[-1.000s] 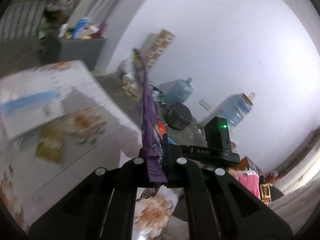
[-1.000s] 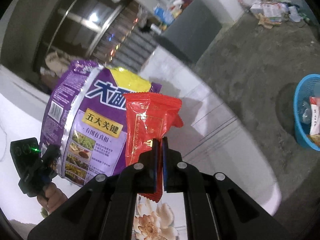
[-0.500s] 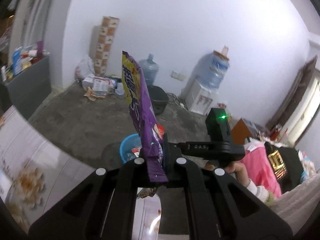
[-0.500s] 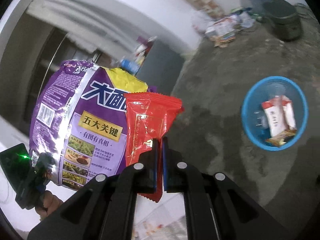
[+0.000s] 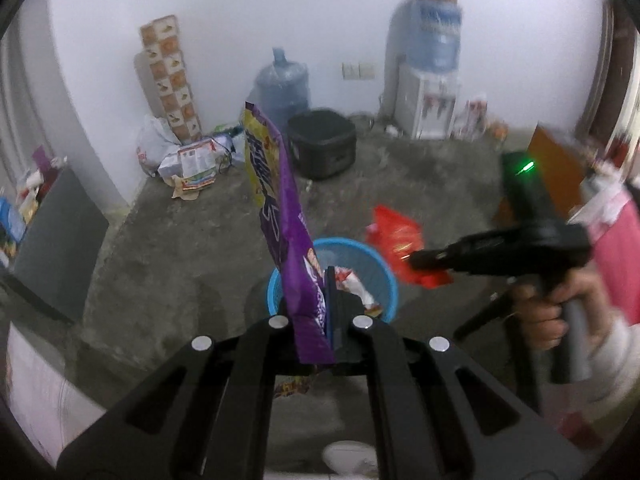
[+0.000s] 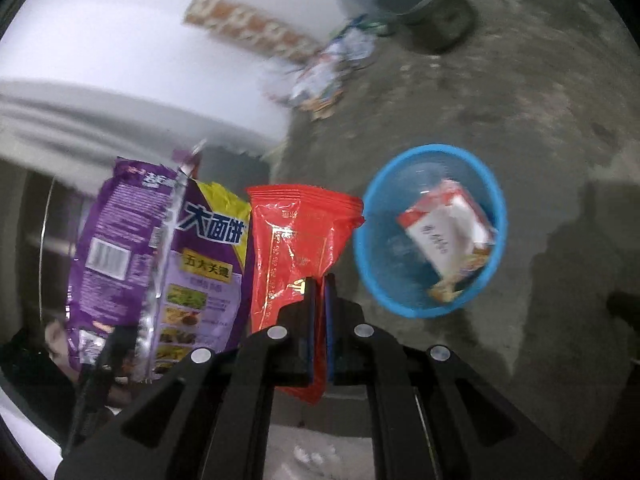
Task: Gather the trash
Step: 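Carry the purple bag and red wrapper over the blue wastebasket, then open both tools, dropping the purple bag and red wrapper into the wastebasket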
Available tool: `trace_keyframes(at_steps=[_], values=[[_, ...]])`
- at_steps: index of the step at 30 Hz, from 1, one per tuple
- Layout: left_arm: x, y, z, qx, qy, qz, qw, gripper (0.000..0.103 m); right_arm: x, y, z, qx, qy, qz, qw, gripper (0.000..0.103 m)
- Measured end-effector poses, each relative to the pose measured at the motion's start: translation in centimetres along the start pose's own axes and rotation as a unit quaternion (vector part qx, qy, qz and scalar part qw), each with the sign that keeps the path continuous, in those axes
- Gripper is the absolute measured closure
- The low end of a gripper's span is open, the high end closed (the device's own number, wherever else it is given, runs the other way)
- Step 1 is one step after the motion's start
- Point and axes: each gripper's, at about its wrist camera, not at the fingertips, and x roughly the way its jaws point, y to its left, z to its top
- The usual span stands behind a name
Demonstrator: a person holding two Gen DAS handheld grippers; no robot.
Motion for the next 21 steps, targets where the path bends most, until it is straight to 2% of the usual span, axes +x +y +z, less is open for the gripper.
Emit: trace_keyframes(at_steps=[3, 5, 6, 7, 9, 11, 12, 13, 15, 17, 21], values=[[5.2, -1.3, 0.6, 0.026, 0.034, 0.014, 0.9990, 0.101, -0.4, -2.4, 0.7, 0.030, -0.012, -0.014, 0.999, 0.099], [9.0, -1.9, 0.5, 0.030, 0.061, 0.007, 0.9977, 0.101, -0.6, -3.6, 1.2, 0.043, -0.021, -0.025, 0.999, 0.099], [10.6, -2.1, 0.3, 0.029, 0.079, 0.000, 0.9964, 0.095, -0.7, -4.3, 1.4, 0.050, -0.025, -0.028, 0.998, 0.099], [12.5, -2.3, 0.1, 0.026, 0.108, -0.006, 0.9938, 0.075, -0.7, -4.5, 1.5, 0.053, -0.026, -0.029, 0.998, 0.099], [16.4, -2.4, -0.9, 0.015, 0.170, 0.004, 0.9853, 0.046, -0.8, -5.1, 1.6, 0.060, -0.027, -0.034, 0.997, 0.099], [17.9, -2.0, -1.4, -0.007, 0.192, -0.017, 0.9812, 0.045, -0.7, -5.3, 1.7, 0.061, -0.028, -0.038, 0.997, 0.099], [17.9, -1.6, -1.5, -0.033, 0.191, -0.031, 0.9805, 0.044, -0.7, -5.4, 1.8, 0.060, -0.029, -0.041, 0.997, 0.099], [17.6, -1.1, -1.3, -0.055, 0.187, -0.041, 0.9801, 0.037, -0.7, -5.5, 1.8, 0.059, -0.029, -0.042, 0.997, 0.099], [16.2, 0.1, -0.7, -0.100, 0.159, -0.067, 0.9800, 0.033, -0.6, -5.4, 1.8, 0.057, -0.028, -0.045, 0.997, 0.099], [14.2, 1.3, 0.0, -0.127, 0.129, -0.090, 0.9793, 0.032, -0.4, -5.3, 1.8, 0.055, -0.027, -0.050, 0.997, 0.099], [10.3, 3.9, 0.9, -0.166, 0.084, -0.106, 0.9768, 0.031, -0.1, -3.5, 1.9, 0.031, -0.029, -0.054, 0.998, 0.099]])
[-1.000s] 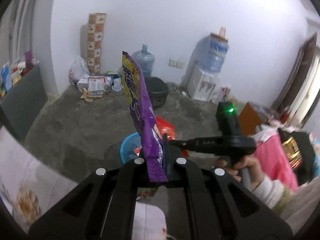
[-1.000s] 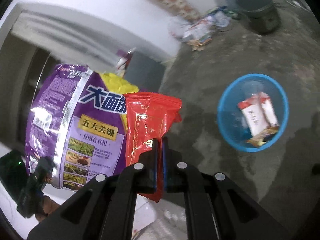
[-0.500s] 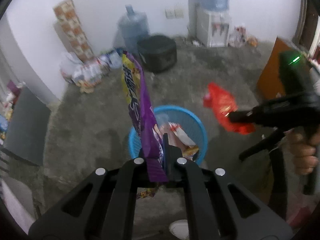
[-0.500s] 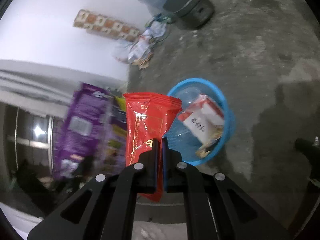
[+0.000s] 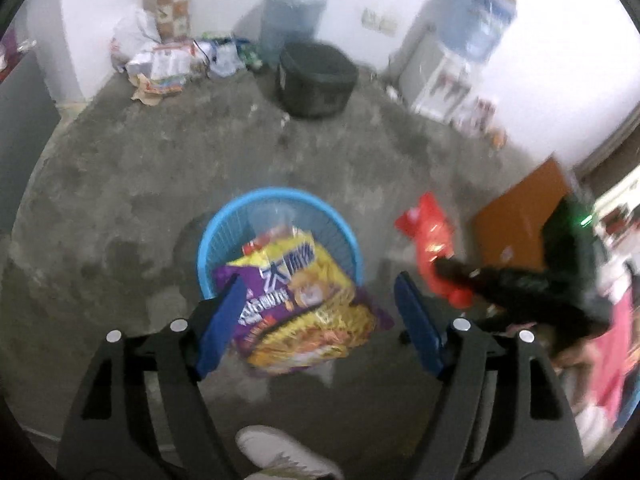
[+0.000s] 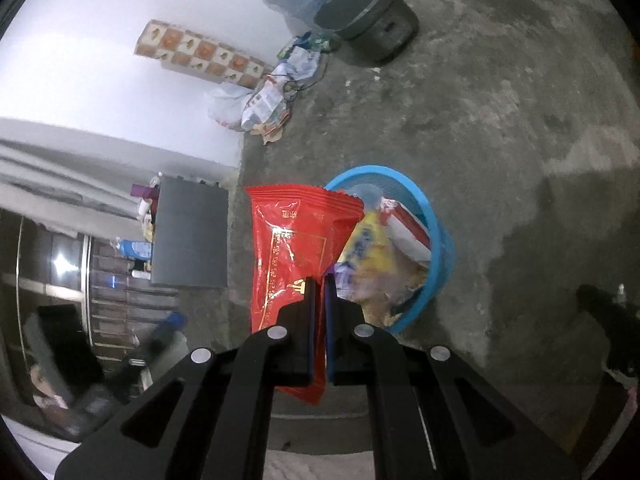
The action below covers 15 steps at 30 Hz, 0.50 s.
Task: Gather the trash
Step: 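Open both tools, dropping the purple bag and red wrapper into the wastebasket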
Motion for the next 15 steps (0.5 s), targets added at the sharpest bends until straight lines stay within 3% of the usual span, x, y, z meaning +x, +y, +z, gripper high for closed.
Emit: trace_keyframes(at_steps=[4, 7, 10, 13, 15], values=[[-5.5, 2.0, 0.4, -0.032, -0.049, -0.014, 0.9982, 0.031, 1.6, 3.6, 0.1, -0.056, 0.015, 0.000, 0.998, 0.099], [-9.5, 3.3, -0.9, -0.048, -0.076, -0.005, 0.9959, 0.031, 5.4, 6.5, -0.3, -0.120, 0.061, -0.027, 0.991, 0.098], [-13.7, 5.0, -3.0, -0.064, -0.097, 0.018, 0.9931, 0.031, 12.0, 7.2, -1.4, -0.191, 0.122, -0.110, 0.968, 0.098], [-17.1, 7.0, -5.7, -0.086, -0.106, 0.043, 0.9897, 0.031, 20.4, 4.0, -2.5, -0.223, 0.219, -0.215, 0.925, 0.098], [-19.1, 8.4, -7.8, -0.107, -0.110, 0.057, 0.9866, 0.031, 24.5, 1.5, -3.0, -0.221, 0.279, -0.258, 0.898, 0.098]])
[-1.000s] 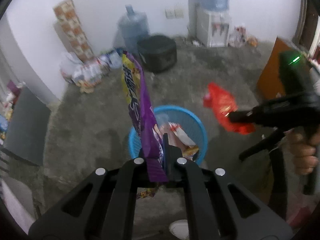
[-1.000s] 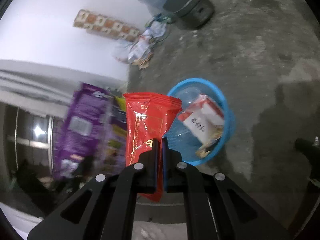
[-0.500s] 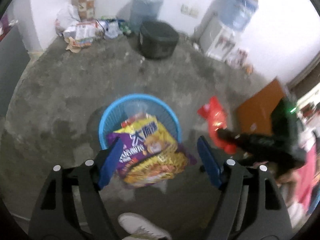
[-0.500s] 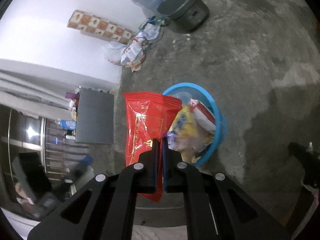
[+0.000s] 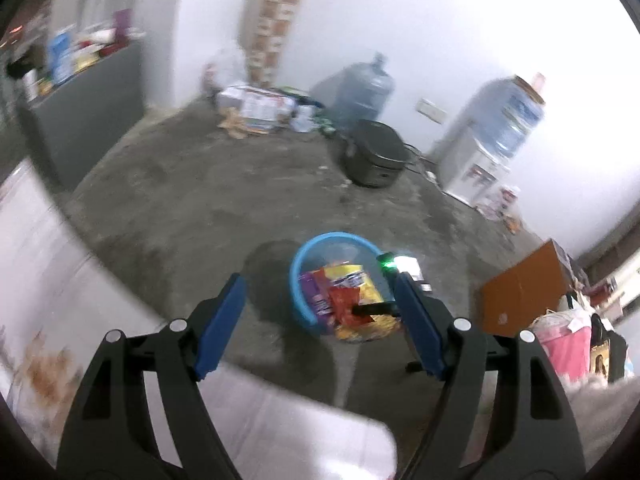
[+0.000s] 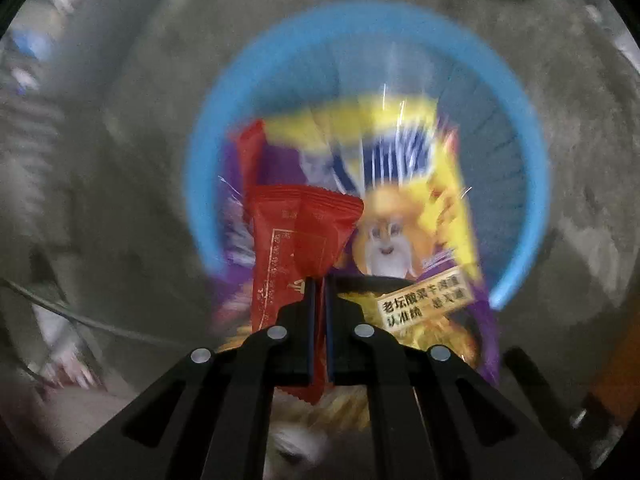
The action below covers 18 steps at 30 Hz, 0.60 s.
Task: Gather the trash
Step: 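Open both tools, dropping the purple bag and red wrapper into the wastebasket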
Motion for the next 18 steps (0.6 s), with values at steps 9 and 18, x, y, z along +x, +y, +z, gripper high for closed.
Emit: trace_keyframes(at_steps=[9, 18], values=[[-7.1, 7.0, -4.3, -0.075, -0.023, 0.062, 0.9949, 0.031, 8.0, -1.7, 4.4, 0.025, 0.091, -0.081, 0.992, 0.097], [-8.7, 8.1, -5.6, -0.092, -0.036, 0.079, 0.9920, 0.031, 5.3, -3.3, 4.2, 0.065, 0.052, -0.036, 0.996, 0.073]])
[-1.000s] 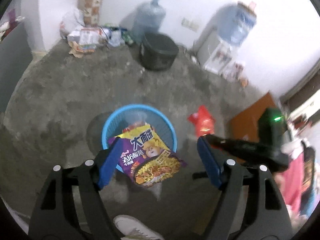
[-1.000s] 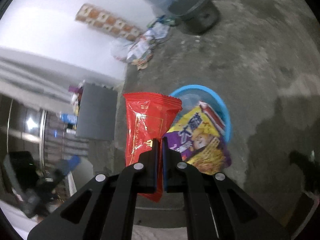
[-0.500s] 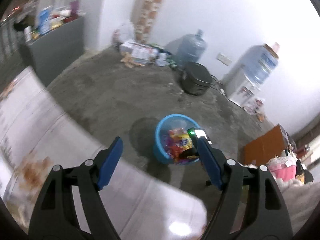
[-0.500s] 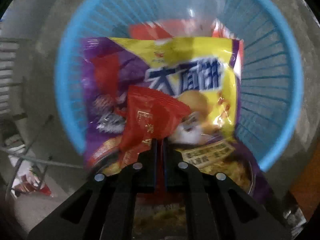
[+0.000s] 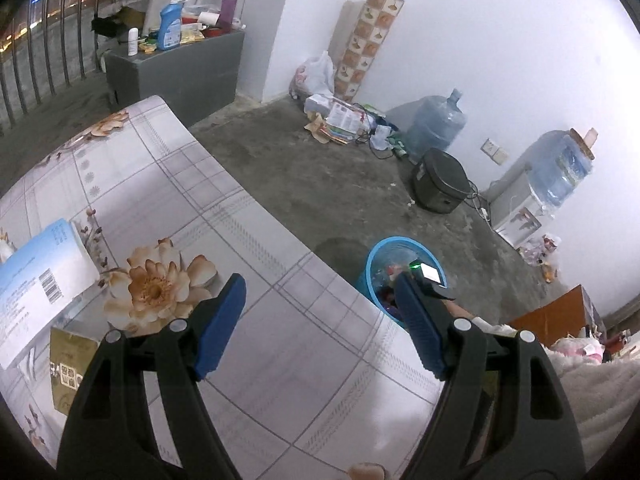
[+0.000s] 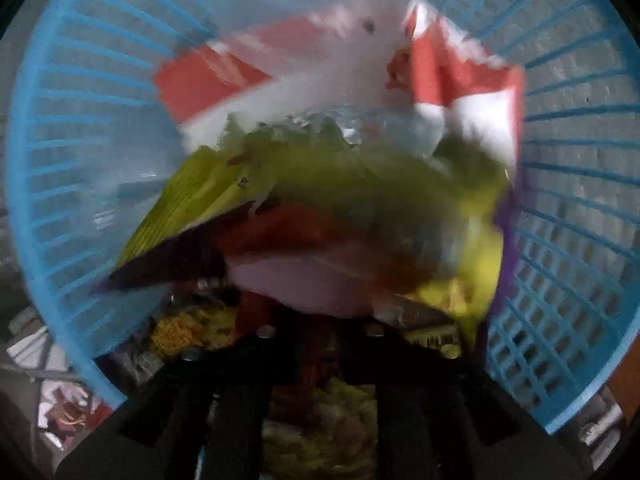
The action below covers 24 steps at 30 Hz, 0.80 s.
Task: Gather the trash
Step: 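Open both tools, dropping the purple bag and red wrapper into the wastebasket, then move both open tools back toward the table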
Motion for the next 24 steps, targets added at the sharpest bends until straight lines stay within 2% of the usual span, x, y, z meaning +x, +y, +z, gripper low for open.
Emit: trace_keyframes(at_steps=[2, 7, 10, 13, 16, 18, 20, 24], values=[[0.0, -0.3, -0.2, 0.003, -0.003, -0.004, 1.0000, 0.031, -2.8, -0.3, -1.2, -0.009, -0.040, 0.020, 0.999, 0.060], [-0.3, -0.9, -0.8, 0.006, -0.013, -0.016, 0.9998, 0.031, -8.8, -1.6, -3.9, -0.013, -0.104, 0.076, 0.992, 0.057], [-1.2, -1.2, -1.0, 0.011, -0.026, -0.018, 0.9994, 0.031, -11.2, -2.1, -5.3, -0.016, -0.136, 0.076, 0.988, 0.054], [-2.2, -1.1, -1.5, 0.012, -0.035, -0.017, 0.9992, 0.031, -13.1, -2.6, -7.2, -0.020, -0.163, 0.058, 0.985, 0.054], [-3.5, -0.6, -1.9, 0.008, -0.046, -0.016, 0.9988, 0.031, -15.4, -1.1, -11.2, -0.020, -0.199, 0.066, 0.977, 0.053], [-4.5, -0.2, -2.1, 0.009, -0.057, -0.010, 0.9983, 0.030, -16.6, -0.5, -13.0, -0.022, -0.222, 0.081, 0.971, 0.044], [-5.5, 0.2, -2.4, 0.011, -0.067, -0.001, 0.9977, 0.028, -19.0, 0.6, -15.4, -0.027, -0.248, 0.103, 0.963, 0.041], [-7.6, 1.2, -3.0, 0.008, -0.084, 0.013, 0.9963, 0.028, -23.5, 3.9, -20.2, -0.073, -0.276, 0.140, 0.948, 0.034]])
